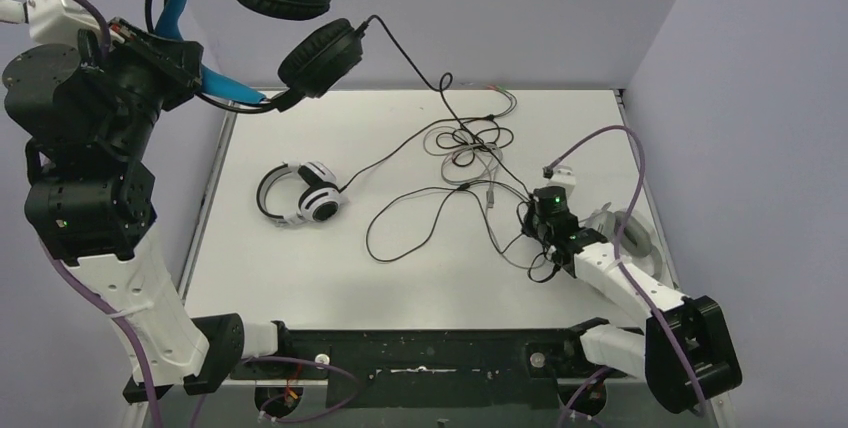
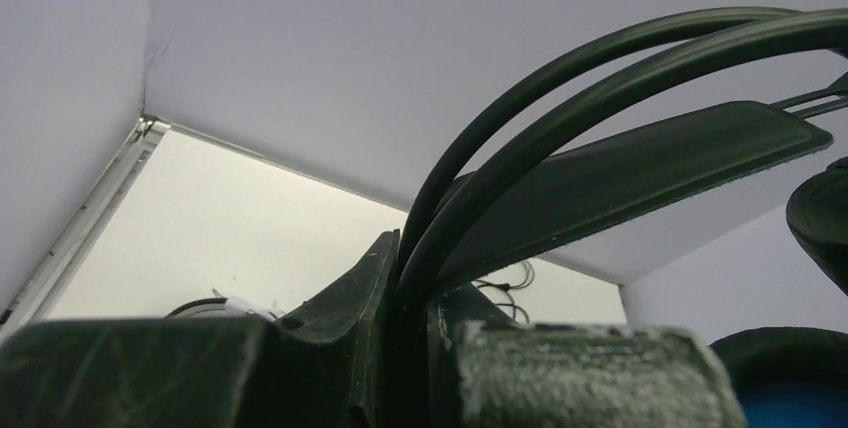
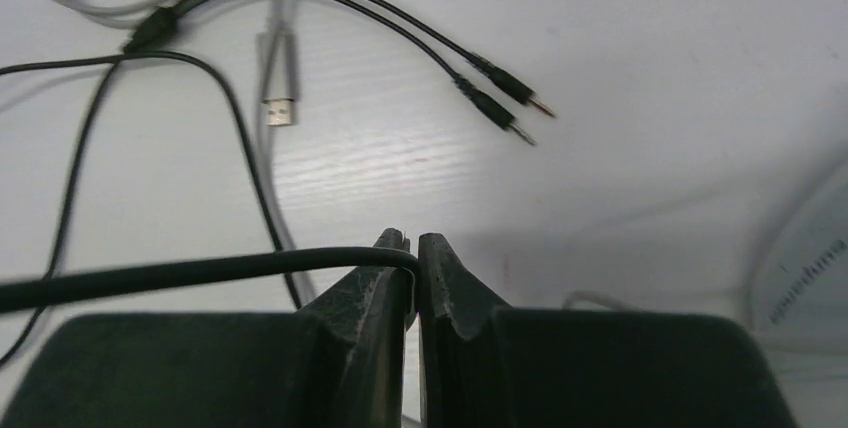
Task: Wrap the headphones
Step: Straighten the headphones cable at the center of the board.
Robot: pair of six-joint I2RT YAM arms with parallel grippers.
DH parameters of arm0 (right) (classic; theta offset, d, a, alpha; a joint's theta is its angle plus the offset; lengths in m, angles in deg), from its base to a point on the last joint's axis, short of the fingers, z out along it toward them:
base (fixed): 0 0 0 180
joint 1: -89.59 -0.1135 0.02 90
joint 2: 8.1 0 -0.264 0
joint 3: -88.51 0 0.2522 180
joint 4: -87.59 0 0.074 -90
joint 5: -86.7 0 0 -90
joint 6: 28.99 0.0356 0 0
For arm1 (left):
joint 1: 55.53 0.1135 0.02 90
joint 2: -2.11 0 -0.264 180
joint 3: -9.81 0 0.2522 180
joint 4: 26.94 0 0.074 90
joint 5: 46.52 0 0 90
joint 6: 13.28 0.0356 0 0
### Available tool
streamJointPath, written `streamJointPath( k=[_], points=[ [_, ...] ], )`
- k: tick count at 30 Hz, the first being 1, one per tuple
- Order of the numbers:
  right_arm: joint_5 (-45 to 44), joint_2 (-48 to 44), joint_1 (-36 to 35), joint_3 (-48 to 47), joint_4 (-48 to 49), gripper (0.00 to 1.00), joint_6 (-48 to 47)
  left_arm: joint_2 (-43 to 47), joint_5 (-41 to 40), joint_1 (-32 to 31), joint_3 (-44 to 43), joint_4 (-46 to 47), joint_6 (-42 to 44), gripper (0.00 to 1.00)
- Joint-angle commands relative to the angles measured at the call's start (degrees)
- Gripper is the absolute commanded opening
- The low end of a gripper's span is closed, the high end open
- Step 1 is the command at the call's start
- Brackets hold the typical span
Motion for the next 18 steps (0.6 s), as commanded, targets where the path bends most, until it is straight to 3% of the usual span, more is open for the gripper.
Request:
streamJointPath(
  k=[1,5,8,13,18],
  points=[
    [2.4,-2.1,7.5,-4.2,-13.4,0.0,0.7,-2.1,-0.4,0.2,-1.2,1.7,3.9,0.0],
    [5.2,-5.3,14.5,-6.2,-18.4,0.0,3.6,-0.8,-3.0,0.2,1.8,-0.2,10.9,0.0],
    [3.2,-6.3,16.7,-9.2,-21.0,0.0,2.4,2.2,-8.8,-2.4,9.8,0.8,16.9,0.0],
    [2.5,-6.4,21.0,-17.0,-25.8,0.0,-0.6,13.3,-22.2,-15.5,36.8,7.5,23.5,0.0],
    [1.6,-4.9,28.1,-22.3,-27.4,0.0,-1.8,23.4,-17.6,-17.9,57.1,6.1,22.2,0.0]
  ],
)
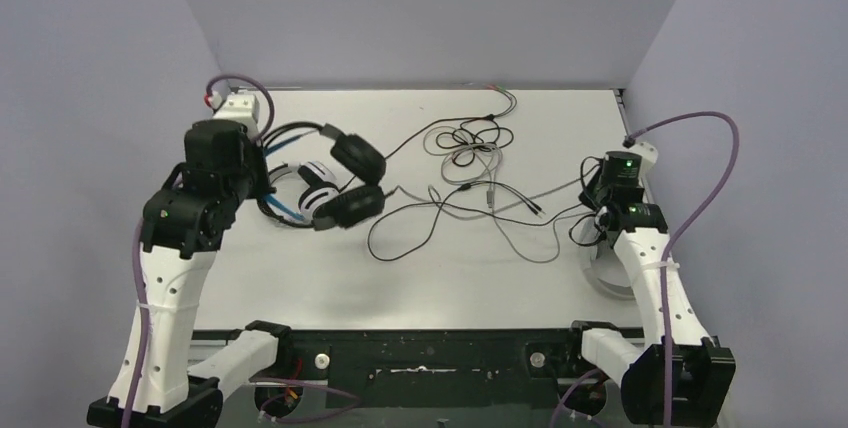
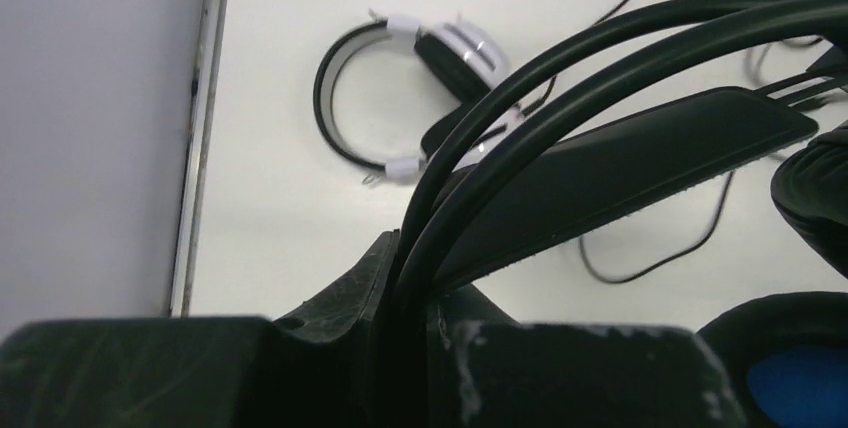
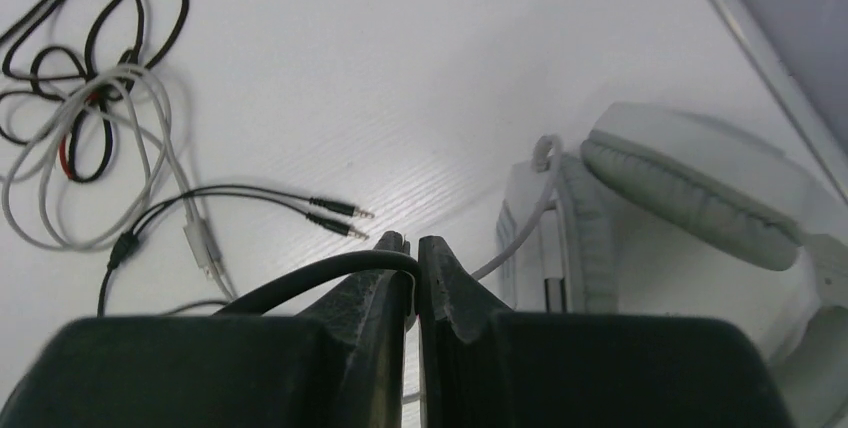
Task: Wrap the headphones
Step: Straighten the headphones cable at the center of the board.
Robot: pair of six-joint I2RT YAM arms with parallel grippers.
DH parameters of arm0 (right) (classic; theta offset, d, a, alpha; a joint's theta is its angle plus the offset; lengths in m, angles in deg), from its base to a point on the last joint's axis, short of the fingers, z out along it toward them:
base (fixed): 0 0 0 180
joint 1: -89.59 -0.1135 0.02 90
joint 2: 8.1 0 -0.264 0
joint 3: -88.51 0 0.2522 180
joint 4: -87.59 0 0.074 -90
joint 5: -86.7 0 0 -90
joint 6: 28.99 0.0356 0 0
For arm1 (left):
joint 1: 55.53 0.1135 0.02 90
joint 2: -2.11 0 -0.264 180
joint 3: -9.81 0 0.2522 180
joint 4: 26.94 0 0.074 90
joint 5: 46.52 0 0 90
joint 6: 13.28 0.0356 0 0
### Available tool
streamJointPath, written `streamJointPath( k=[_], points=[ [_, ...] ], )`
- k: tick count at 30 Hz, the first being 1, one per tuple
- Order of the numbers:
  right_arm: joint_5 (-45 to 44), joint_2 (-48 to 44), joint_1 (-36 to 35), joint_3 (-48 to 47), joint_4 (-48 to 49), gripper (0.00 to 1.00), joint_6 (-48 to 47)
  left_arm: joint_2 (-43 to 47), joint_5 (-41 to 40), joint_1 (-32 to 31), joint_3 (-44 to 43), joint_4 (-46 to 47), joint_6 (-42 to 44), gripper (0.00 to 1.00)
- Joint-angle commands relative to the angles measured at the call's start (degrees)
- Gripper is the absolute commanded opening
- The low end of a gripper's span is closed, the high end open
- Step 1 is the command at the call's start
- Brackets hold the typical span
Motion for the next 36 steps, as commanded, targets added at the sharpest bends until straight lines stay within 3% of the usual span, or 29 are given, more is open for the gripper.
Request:
streamJointPath(
  k=[1,11,16,22,30,36],
  points=[
    [-1.2,1.1,6.2,-5.7,-1.8,0.0,-2.2,8.5,0.5,-1.0,10.6,4.0,0.4,0.0],
    [3.2,10.7,16.4,-13.7,3.1,0.0,-3.7,18.5,6.1,-0.9,22.7,-6.0,-4.9,0.0],
    [-2.4,14.7,16.8,-15.5,3.9,0.0,-7.5,20.7,7.1,-1.2,22.2,-11.2,-7.9,0.0],
    [-2.2,19.4,19.6,-17.2,5.6,0.0,-8.5,22.2,-1.1,-2.0,20.7,-18.1,-15.4,0.0],
    [-5.6,24.3,19.8,-19.7,4.0,0.0,-10.4,27.9,-22.6,-4.8,17.0,-27.0,-23.1,0.0],
    [-5.2,26.8,19.1,-20.0,4.4,0.0,-11.7,32.0,-28.2,-7.7,16.3,-28.8,-23.4,0.0]
  ],
)
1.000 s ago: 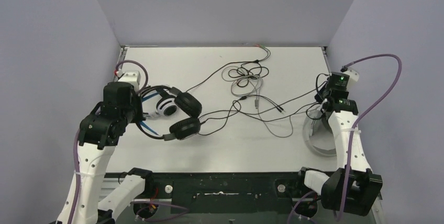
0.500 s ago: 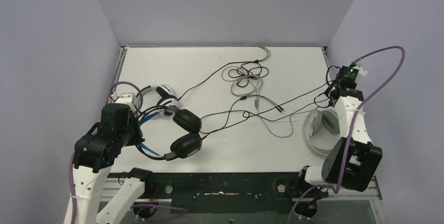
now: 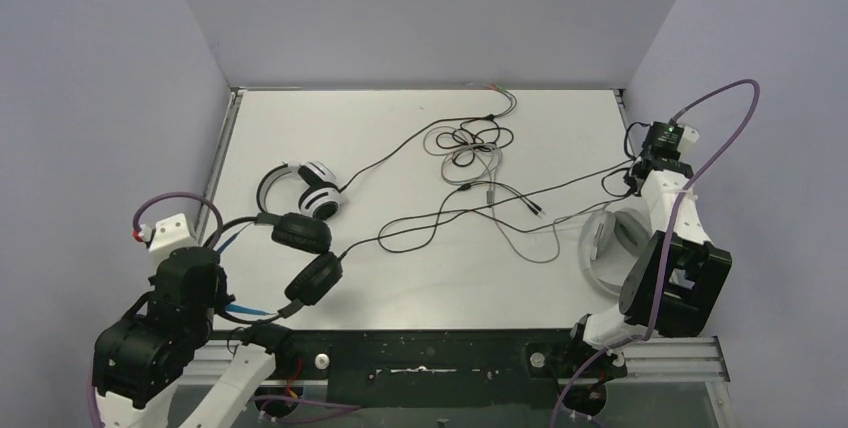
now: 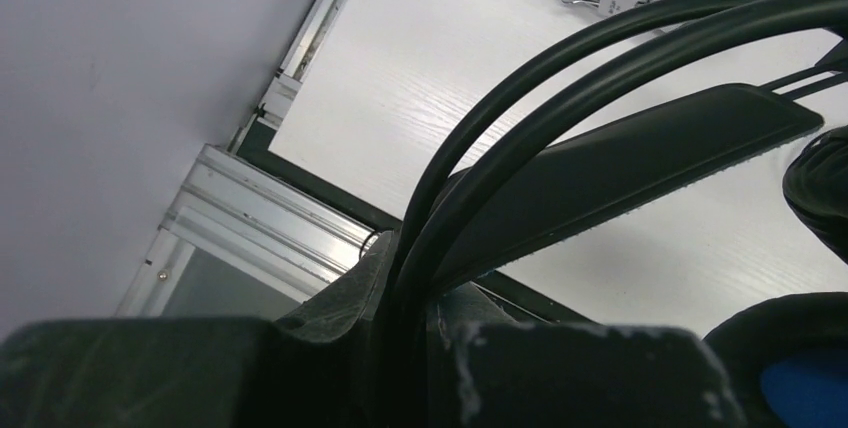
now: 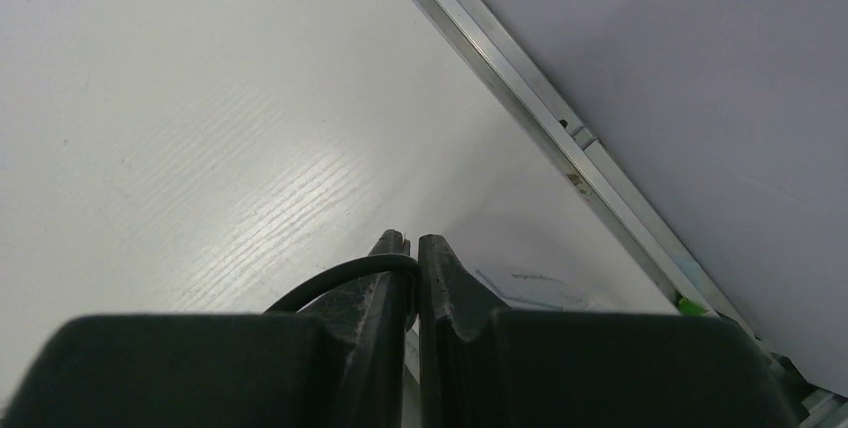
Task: Wrap the headphones
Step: Straighten the headphones cable at the center of the board.
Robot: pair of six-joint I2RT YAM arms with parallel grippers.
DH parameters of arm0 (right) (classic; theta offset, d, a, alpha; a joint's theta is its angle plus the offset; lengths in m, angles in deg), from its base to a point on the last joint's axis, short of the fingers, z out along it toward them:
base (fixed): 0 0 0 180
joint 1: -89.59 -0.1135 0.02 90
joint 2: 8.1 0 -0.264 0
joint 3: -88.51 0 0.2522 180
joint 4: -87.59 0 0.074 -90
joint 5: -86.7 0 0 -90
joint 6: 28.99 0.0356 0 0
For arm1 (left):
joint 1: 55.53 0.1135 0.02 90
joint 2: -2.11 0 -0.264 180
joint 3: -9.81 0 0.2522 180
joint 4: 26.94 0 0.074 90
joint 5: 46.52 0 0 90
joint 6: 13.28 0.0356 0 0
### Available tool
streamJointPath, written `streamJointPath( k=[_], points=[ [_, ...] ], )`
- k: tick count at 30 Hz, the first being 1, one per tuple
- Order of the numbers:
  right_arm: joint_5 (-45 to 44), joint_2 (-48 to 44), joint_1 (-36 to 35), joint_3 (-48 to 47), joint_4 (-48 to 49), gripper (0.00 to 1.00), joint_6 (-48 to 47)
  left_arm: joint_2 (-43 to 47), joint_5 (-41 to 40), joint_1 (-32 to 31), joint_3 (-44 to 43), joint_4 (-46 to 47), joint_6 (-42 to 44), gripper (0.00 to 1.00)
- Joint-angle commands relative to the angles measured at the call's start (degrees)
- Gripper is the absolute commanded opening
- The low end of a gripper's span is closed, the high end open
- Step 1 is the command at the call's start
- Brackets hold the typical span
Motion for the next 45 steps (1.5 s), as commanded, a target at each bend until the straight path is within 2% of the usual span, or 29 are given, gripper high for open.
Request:
streamJointPath(
  k=[1,5,8,12,15,21,25,28,32,36,39,40,42,44,45],
  points=[
    [-0.5,1.5,-1.2,-3.0,2.6,0.0,-2.1,2.8,-6.7,-2.0,-2.1,1.7,-2.3,0.0],
    [-0.1,2.1,-8.3,-3.2,2.2,0.01,-4.9,3.4,3.8,-2.6,-0.6,8.4,4.6,0.0],
    [5.9,2.5,-13.7,-3.3,2.0,0.1,-4.6,-0.4,18.4,-3.0,1.0,13.5,7.7,0.0],
    [19.7,5.0,-21.5,-5.6,-1.1,0.2,-4.2,-11.8,36.8,-3.0,-0.9,16.7,6.5,0.0],
    [21.5,7.5,-28.4,-8.0,-7.7,0.31,-5.0,-16.8,42.7,-3.0,-2.2,18.2,4.9,0.0],
    [12.8,12.5,-39.8,-16.1,-23.1,0.58,-9.2,-24.0,34.7,-2.0,-11.2,12.3,6.6,0.0],
    [6.5,13.6,-40.2,-19.2,-30.7,0.72,-11.1,-25.0,19.8,-1.7,-19.4,7.5,5.3,0.0],
    [3.5,13.0,-39.7,-17.6,-30.7,0.81,-10.7,-23.5,10.7,-1.6,-24.5,6.4,3.9,0.0],
    [5.8,11.4,-38.4,-13.5,-27.0,0.91,-9.4,-22.1,7.7,-1.6,-29.4,8.0,3.3,0.0],
    [6.2,9.1,-35.9,-11.5,-24.4,0.92,-7.1,-21.7,3.4,-1.6,-33.1,8.8,5.2,0.0],
    [16.0,5.6,-28.5,-9.0,-20.3,0.92,-4.8,-21.7,0.9,-1.6,-35.9,10.3,7.8,0.0],
    [21.6,4.5,-25.8,-8.4,-18.8,0.92,-4.0,-21.8,0.7,-1.6,-36.4,10.8,9.0,0.0],
    [38.1,2.4,-21.2,-6.7,-13.5,0.92,-2.1,-22.4,0.0,-1.6,-36.5,11.7,11.7,0.0],
    [48.8,1.1,-20.8,-5.7,-9.5,0.93,0.1,-23.2,-2.9,-1.6,-35.8,12.3,13.8,0.0],
    [50.6,1.1,-20.8,-6.4,-10.4,0.93,-0.7,-23.4,-4.3,-1.6,-35.4,12.7,14.4,0.0]
  ],
)
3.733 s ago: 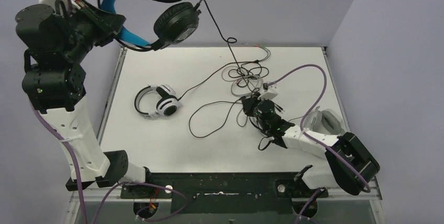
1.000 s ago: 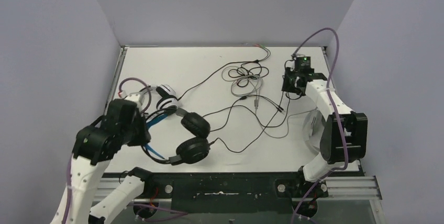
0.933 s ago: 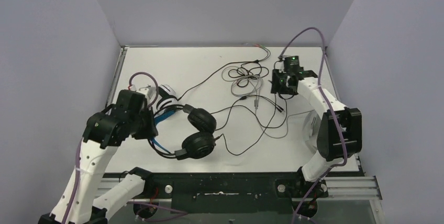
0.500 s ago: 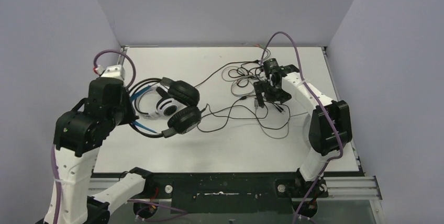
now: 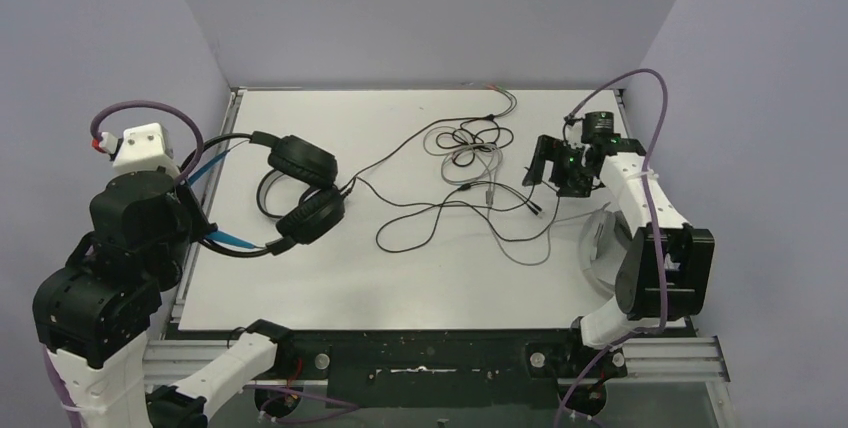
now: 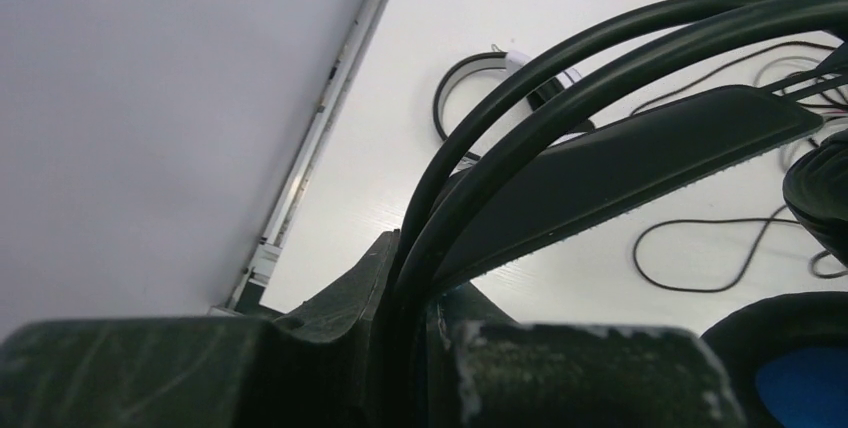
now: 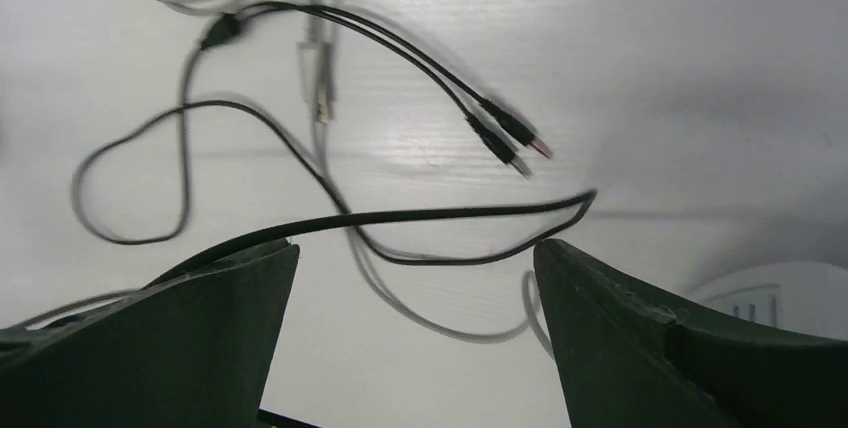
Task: Wrap the headphones
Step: Straighten the headphones cable at the center of the board, then wrap the headphones cable around the headphones.
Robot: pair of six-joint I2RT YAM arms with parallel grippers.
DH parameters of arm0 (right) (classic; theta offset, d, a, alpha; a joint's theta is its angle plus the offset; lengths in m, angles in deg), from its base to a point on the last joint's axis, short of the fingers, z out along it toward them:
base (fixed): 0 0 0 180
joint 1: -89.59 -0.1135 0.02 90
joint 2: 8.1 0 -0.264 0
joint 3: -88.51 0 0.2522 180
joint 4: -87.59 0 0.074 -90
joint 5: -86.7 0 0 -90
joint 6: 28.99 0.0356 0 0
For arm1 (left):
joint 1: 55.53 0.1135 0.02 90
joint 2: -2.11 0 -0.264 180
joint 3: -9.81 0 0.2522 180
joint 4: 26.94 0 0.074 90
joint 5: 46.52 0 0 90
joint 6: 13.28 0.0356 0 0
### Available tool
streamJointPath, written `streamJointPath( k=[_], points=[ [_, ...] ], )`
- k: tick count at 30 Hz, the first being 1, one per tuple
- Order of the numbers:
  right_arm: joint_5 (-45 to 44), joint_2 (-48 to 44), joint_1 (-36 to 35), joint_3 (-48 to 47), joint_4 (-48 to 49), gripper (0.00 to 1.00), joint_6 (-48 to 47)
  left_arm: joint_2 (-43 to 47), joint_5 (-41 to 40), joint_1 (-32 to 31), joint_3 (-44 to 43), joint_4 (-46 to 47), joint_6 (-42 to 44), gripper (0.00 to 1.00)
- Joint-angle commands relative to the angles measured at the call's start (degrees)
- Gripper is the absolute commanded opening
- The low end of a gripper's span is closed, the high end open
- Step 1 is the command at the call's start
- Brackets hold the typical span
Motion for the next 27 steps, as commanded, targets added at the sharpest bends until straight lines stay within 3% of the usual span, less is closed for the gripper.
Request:
streamJointPath(
  k=[1,5,10,13,16,19,22,27],
  points=[
    [22.5,-4.2,0.6,-1.2,6.4,0.93,2.1,-1.8,-6.6,0.3,-0.4,7.9,4.0,0.0],
    [15.1,-5.0,-0.3,-1.6,0.2,0.94,-1.0,-0.8,-5.3,0.3,2.3,12.6,5.6,0.0],
    [21.3,-4.9,-3.9,4.4,-1.3,0.94,2.9,-3.2,-8.8,0.3,0.2,14.9,8.0,0.0],
    [7.2,-5.8,-4.3,5.8,-5.7,0.93,1.2,-3.1,-10.1,0.3,-1.5,17.8,8.8,0.0],
    [4.6,-11.9,-4.4,5.2,-4.5,0.95,-2.4,-2.4,-7.5,0.2,-0.8,19.2,8.7,0.0],
    [1.5,-19.2,-12.7,4.5,3.5,1.0,-7.1,-2.8,-5.2,0.2,0.0,17.4,7.6,0.0],
    [4.2,-23.8,-22.2,8.8,18.5,1.0,-12.6,-2.6,-3.0,0.2,0.1,16.5,6.8,0.0],
    [12.9,-19.9,-29.7,12.9,41.0,1.0,-11.4,-3.2,0.7,0.3,-3.3,14.8,5.0,0.0]
  ],
)
